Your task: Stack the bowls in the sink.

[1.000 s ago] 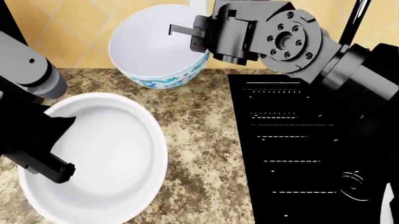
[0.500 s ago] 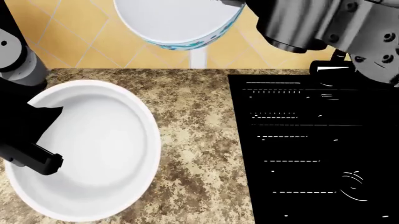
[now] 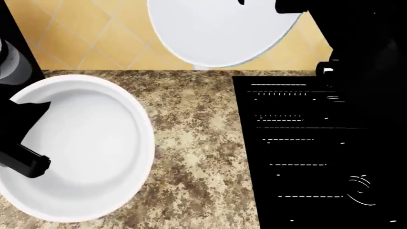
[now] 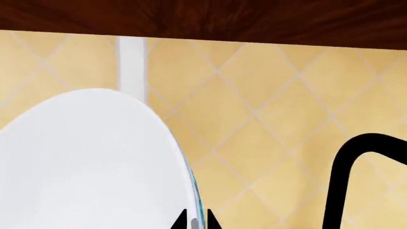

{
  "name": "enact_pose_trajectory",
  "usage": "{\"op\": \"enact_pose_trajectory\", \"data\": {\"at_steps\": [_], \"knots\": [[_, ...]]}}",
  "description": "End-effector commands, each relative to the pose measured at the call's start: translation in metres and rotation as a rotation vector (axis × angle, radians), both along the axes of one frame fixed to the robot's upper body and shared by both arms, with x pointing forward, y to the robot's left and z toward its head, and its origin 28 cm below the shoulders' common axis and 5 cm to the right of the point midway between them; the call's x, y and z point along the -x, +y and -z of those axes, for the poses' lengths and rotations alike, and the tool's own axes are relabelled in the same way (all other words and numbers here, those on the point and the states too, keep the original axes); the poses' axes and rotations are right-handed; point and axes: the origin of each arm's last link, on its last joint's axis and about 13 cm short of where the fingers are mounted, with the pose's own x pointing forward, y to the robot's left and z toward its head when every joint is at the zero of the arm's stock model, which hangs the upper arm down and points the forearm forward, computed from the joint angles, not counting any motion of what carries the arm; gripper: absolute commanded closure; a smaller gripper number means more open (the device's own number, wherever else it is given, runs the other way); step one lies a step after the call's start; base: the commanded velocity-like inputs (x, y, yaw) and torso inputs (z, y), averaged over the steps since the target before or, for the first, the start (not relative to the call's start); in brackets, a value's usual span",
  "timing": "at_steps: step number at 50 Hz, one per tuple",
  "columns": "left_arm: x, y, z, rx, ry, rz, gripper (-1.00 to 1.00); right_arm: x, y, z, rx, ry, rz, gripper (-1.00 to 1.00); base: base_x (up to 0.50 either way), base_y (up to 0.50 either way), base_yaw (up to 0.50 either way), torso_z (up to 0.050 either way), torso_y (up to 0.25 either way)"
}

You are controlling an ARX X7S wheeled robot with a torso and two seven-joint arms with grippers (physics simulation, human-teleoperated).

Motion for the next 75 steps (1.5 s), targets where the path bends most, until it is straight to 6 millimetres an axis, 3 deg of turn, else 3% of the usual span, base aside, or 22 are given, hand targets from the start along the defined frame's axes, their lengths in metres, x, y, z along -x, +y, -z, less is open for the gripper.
{"op": "enact_pose_trajectory", "data": {"at_steps": [1,21,34,61,75], "knots": [[0.004,0.003,-0.007,0.004,-0.067,-0.046,1.00,0.015,-0.014,0.010,0.029,-0.043,0.065,1.00,0.00,0.00,0.00,0.000,0.000],[0.004,0.002,-0.007,0.005,-0.067,-0.048,1.00,0.023,-0.021,0.017,0.050,-0.018,0.073,1.00,-0.46,-0.02,0.00,0.001,0.001],[0.003,0.002,-0.006,0.001,-0.068,-0.046,1.00,0.023,-0.024,0.024,0.029,-0.017,0.035,1.00,-0.43,-0.39,0.00,0.001,0.000],[0.004,0.002,-0.008,-0.003,-0.075,-0.052,1.00,0.031,-0.042,0.036,-0.006,-0.010,0.075,1.00,0.16,-0.50,0.00,0.000,0.000],[0.003,0.001,-0.009,-0.002,-0.075,-0.049,1.00,0.033,-0.041,0.034,0.054,-0.025,0.092,1.00,0.00,0.00,0.00,0.001,0.001]]}}
